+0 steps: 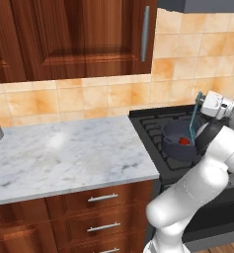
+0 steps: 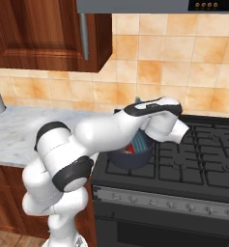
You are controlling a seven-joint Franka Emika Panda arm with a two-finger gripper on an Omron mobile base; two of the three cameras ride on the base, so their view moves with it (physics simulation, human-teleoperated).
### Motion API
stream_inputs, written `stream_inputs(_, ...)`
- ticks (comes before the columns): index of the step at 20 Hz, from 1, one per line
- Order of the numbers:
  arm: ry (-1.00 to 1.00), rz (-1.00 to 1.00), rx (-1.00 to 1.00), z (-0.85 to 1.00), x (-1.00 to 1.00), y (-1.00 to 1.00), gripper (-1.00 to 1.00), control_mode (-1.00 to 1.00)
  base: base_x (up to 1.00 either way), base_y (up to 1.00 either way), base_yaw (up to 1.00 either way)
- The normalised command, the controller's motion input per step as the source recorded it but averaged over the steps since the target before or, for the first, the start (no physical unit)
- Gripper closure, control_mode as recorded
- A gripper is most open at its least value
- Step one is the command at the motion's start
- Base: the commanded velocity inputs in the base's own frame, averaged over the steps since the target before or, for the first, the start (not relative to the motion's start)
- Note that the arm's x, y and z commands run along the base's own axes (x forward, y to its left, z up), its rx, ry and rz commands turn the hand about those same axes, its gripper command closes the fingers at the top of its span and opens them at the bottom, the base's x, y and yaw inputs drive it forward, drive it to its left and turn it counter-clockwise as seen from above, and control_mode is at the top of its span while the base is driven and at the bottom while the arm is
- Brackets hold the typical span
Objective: Put the mushroom and bell pepper in the pot. Retrieve the spatula and lightly stir the vegetables in the pot.
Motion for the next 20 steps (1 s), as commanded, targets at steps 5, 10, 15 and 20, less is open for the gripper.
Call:
stream_inputs(5,0.00,-0.01,0.00,-0.37,0.50,-0.07,1.00,-1.00,0.00,0.00,0.00)
stream_inputs(10,-0.02,0.00,0.00,-0.10,0.37,0.01,1.00,-1.00,0.00,0.00,0.00)
stream_inputs(15,-0.11,0.00,0.00,-0.08,0.16,0.04,1.00,-1.00,0.00,0.00,0.00)
stream_inputs(20,-0.17,0.00,0.00,-0.04,0.01,0.17,1.00,-1.00,0.00,0.00,0.00)
